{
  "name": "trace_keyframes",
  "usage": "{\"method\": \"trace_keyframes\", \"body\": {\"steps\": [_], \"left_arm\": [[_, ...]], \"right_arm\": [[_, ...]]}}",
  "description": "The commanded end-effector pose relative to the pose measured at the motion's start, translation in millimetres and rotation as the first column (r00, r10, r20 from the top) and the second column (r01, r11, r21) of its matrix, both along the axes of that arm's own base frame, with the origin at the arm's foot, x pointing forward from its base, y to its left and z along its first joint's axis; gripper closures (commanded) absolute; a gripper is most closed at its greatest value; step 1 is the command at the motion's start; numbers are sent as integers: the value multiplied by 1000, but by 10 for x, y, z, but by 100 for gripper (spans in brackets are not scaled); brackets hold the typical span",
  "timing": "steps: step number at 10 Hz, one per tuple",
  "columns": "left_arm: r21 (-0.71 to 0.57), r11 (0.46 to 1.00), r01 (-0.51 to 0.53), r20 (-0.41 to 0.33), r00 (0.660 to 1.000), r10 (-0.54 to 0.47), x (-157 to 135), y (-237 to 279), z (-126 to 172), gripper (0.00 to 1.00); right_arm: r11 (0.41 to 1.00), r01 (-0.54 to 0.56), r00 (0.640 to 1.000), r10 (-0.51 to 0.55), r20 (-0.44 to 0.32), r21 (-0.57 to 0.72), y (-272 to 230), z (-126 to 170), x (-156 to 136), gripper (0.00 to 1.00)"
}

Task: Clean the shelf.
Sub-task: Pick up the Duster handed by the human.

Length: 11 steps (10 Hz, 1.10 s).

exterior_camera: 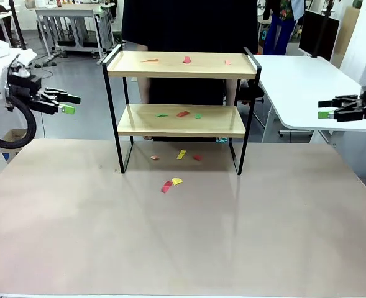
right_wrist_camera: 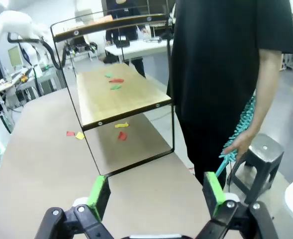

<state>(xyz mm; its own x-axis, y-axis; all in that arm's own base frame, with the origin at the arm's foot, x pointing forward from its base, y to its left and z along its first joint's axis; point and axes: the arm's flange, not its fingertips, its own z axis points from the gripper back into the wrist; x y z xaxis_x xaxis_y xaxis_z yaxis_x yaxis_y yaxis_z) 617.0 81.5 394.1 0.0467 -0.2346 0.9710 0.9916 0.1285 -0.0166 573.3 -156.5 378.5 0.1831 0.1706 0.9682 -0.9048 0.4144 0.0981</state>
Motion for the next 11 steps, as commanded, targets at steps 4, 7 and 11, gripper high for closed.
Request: {"method": "trace_keyframes", "body": {"steps": [4, 7, 11], "left_arm": [[-66, 996, 57, 101, 994, -50, 206, 149, -233, 0], [-93, 993, 69, 107, 993, -59, 284, 186, -311, 0], [-261, 961, 91, 286, 958, -13, 316, 227, -423, 0]], "right_arm": [[999, -8, 999, 6, 53, 40, -187, -281, 207, 0], [1000, -19, 996, 17, 90, 18, -200, -371, 280, 0], [997, -58, 990, 50, 133, 59, -312, -550, 363, 0]]}}
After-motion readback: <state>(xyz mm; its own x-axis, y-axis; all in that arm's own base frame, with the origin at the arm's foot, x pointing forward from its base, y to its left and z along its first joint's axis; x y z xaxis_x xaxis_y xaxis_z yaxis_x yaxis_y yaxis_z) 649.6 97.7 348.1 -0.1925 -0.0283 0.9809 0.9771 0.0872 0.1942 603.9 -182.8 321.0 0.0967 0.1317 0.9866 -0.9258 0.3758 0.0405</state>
